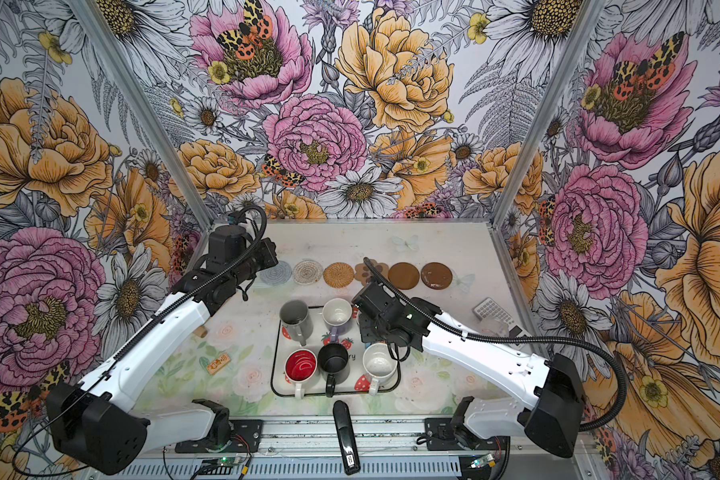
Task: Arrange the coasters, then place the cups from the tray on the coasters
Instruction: 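Lower the right gripper onto the light blue mug rim and close it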
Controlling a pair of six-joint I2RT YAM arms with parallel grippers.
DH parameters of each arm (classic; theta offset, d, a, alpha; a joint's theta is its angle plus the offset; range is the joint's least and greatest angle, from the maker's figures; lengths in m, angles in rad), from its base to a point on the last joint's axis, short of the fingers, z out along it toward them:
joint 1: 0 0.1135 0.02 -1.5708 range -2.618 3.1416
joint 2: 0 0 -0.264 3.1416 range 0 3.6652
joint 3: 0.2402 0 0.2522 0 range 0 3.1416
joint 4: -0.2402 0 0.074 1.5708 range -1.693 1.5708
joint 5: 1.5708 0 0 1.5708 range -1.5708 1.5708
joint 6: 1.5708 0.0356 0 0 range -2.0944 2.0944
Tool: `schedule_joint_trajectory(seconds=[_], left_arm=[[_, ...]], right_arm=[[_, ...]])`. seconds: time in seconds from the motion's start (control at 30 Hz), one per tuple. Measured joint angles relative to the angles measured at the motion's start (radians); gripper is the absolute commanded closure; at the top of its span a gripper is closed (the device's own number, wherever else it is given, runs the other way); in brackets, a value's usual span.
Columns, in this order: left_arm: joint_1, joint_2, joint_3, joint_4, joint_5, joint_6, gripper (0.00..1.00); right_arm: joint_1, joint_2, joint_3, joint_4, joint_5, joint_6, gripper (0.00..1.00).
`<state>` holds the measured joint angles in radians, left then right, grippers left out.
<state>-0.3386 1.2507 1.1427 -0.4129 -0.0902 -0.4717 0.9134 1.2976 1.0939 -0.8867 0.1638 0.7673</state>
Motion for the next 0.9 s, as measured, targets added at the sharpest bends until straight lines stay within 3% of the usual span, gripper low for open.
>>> schedule_joint_trajectory(seconds=[0.9], left_arm=[[-0.011,-0.002,-0.025,0.013,-0.004,0.000,0.94]], right_arm=[[0.000,0.135,-0.027,0.034,-0.048,0.015,0.59]])
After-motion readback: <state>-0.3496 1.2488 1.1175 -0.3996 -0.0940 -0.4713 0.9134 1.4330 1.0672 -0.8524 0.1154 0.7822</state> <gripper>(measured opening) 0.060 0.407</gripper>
